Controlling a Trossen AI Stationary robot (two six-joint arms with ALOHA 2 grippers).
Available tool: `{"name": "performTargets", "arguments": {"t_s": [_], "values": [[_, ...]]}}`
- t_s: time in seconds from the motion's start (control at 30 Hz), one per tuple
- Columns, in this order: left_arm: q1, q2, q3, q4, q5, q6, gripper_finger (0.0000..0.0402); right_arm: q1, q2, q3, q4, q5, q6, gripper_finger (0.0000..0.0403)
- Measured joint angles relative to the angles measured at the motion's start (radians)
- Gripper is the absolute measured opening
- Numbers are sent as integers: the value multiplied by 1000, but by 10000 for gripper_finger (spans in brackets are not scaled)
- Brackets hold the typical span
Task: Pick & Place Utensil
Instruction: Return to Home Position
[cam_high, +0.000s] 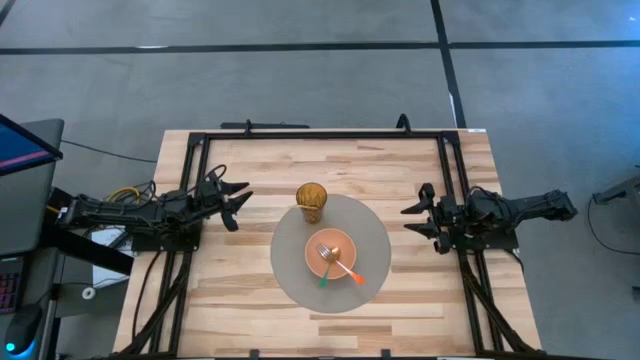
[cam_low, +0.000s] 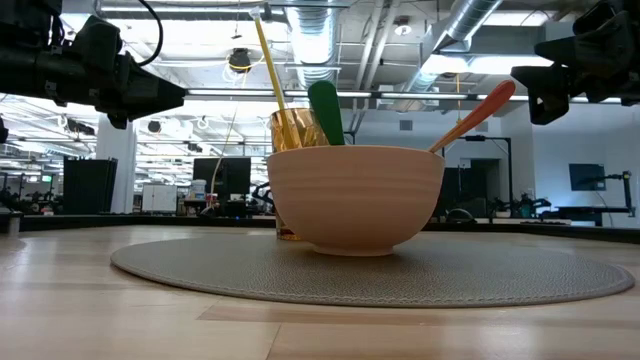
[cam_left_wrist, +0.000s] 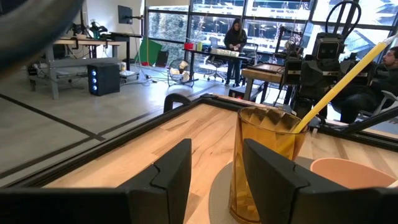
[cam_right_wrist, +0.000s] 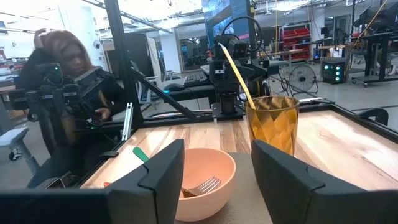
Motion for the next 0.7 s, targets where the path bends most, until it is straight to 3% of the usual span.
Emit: {"name": "performTargets", "arguments": {"t_s": [0.7], "values": [[0,0,0,0,0,0,145,0,0,0,0,0,0,185]]}}
